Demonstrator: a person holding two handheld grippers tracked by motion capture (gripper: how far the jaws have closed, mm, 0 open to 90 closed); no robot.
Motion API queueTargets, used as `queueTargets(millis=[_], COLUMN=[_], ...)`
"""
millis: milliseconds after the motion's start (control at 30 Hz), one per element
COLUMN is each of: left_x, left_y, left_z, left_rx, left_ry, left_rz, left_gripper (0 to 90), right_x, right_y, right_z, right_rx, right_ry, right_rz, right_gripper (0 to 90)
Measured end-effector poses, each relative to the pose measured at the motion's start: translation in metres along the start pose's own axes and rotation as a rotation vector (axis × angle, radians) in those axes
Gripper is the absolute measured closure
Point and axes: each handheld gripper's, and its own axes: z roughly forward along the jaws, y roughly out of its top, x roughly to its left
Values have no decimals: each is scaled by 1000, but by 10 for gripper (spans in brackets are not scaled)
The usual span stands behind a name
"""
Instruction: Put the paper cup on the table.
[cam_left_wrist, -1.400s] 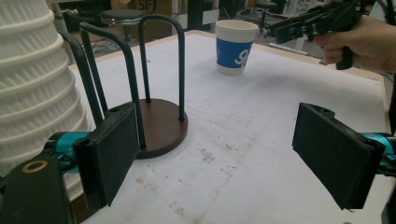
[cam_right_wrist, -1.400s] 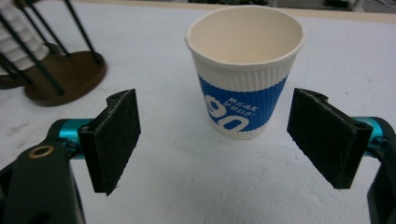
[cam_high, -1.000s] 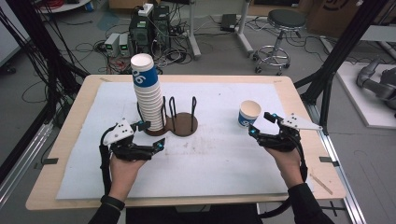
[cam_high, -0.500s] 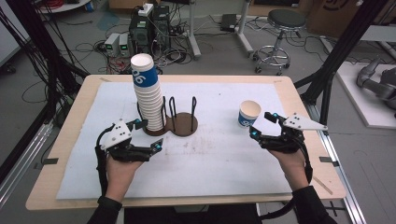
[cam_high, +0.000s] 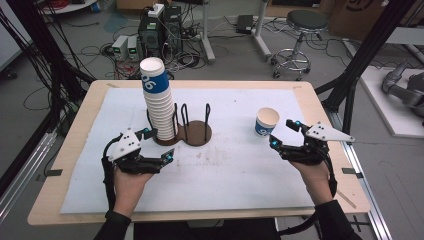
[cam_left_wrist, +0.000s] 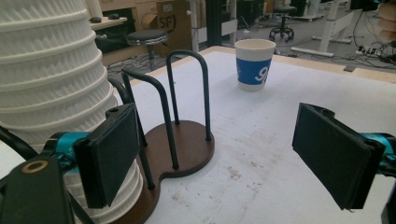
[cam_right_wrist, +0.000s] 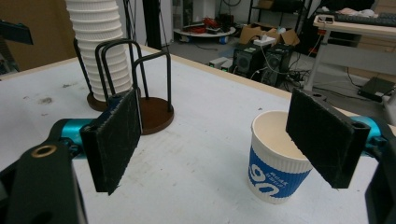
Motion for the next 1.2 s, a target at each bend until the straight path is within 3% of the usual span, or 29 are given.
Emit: queueTargets(millis=[167, 500, 1200], left_x=[1, 1, 5], left_y=[9, 18, 26], left_z=[-2, -3, -8], left_rx=[-7, -40, -7], left_ry=[-21, -99, -93], left_rz=[15, -13, -28], left_gripper=[148, 148, 148], right_x=[1, 2, 9], right_y=[0, 1, 4], right_z=[-1, 0, 2], right_rx=[-9, 0, 0], right_ry=[2, 2, 39], right_rz=[-4, 8, 2], right_gripper=[186, 186, 186])
